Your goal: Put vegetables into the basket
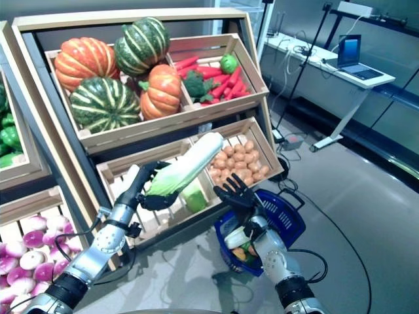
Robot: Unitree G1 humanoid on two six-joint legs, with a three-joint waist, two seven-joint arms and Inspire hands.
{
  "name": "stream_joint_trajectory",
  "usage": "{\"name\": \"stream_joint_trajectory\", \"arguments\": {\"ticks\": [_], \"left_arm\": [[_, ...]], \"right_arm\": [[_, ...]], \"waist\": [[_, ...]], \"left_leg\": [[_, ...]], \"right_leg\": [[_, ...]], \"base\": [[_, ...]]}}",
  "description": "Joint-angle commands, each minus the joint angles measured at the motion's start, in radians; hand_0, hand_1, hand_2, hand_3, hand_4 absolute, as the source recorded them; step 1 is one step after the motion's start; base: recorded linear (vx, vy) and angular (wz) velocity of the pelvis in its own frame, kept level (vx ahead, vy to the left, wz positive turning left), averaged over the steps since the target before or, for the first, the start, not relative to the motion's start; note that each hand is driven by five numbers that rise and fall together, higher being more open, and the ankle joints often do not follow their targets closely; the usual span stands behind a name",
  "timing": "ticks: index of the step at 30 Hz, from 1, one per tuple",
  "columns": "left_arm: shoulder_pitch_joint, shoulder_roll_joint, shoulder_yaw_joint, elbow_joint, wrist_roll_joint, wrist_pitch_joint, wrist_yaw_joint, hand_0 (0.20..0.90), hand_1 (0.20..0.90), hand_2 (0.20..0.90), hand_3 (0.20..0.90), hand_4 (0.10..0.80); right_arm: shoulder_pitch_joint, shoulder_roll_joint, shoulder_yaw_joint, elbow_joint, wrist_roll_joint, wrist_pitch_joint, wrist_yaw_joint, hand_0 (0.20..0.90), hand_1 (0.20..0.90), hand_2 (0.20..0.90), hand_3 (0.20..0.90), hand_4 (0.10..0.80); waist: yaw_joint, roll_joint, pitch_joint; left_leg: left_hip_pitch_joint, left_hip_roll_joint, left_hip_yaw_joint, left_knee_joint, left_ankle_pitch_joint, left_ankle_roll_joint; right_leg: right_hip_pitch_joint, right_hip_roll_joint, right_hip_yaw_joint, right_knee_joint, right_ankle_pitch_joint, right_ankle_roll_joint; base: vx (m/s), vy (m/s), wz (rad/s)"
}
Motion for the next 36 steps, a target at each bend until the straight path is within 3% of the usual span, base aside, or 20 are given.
{"name": "stream_joint_trajectory", "arguments": {"ticks": [1,13,24,36], "left_arm": [[-0.189,0.022,-0.036,-0.065,0.02,-0.168,0.008,0.3,0.3,0.3,0.3,0.4],[-0.195,0.017,-0.147,-0.058,0.038,-0.194,-0.022,0.3,0.3,0.3,0.3,0.4],[-0.198,0.031,-0.201,-0.055,0.091,-0.253,-0.035,0.3,0.3,0.3,0.3,0.4],[-0.249,0.049,-0.299,-0.105,0.266,-0.26,0.068,0.3,0.3,0.3,0.3,0.4]], "right_arm": [[-0.161,-0.001,-0.003,-0.075,0.072,-0.063,0.088,0.9,0.9,0.9,0.9,0.8],[-0.24,0.029,0.013,-0.084,0.197,-0.053,0.087,0.9,0.9,0.9,0.9,0.8],[-0.31,0.041,-0.004,-0.081,0.366,-0.013,0.09,0.9,0.9,0.9,0.9,0.8],[-0.375,0.08,-0.01,-0.058,0.416,-0.092,-0.009,0.9,0.9,0.9,0.9,0.8]], "waist": [[0.002,0.008,-0.034],[0.01,0.004,-0.032],[0.013,0.006,-0.043],[0.009,0.009,-0.034]], "left_leg": [[0.013,-0.053,0.024,0.002,-0.084,0.042],[0.009,-0.052,0.02,0.002,-0.086,0.041],[0.012,-0.051,0.02,0.002,-0.092,0.04],[0.011,-0.052,0.017,0.002,-0.095,0.04]], "right_leg": [[0.021,-0.004,0.011,0.002,-0.017,-0.024],[0.018,-0.004,0.009,0.002,-0.018,-0.023],[0.018,-0.002,0.012,0.002,-0.021,-0.023],[0.012,-0.003,0.024,0.003,-0.02,-0.02]], "base": [[0.0,0.0,0.0],[0.0,0.0,0.0],[0.0,0.0,0.0],[0.0,0.0,0.0]]}}
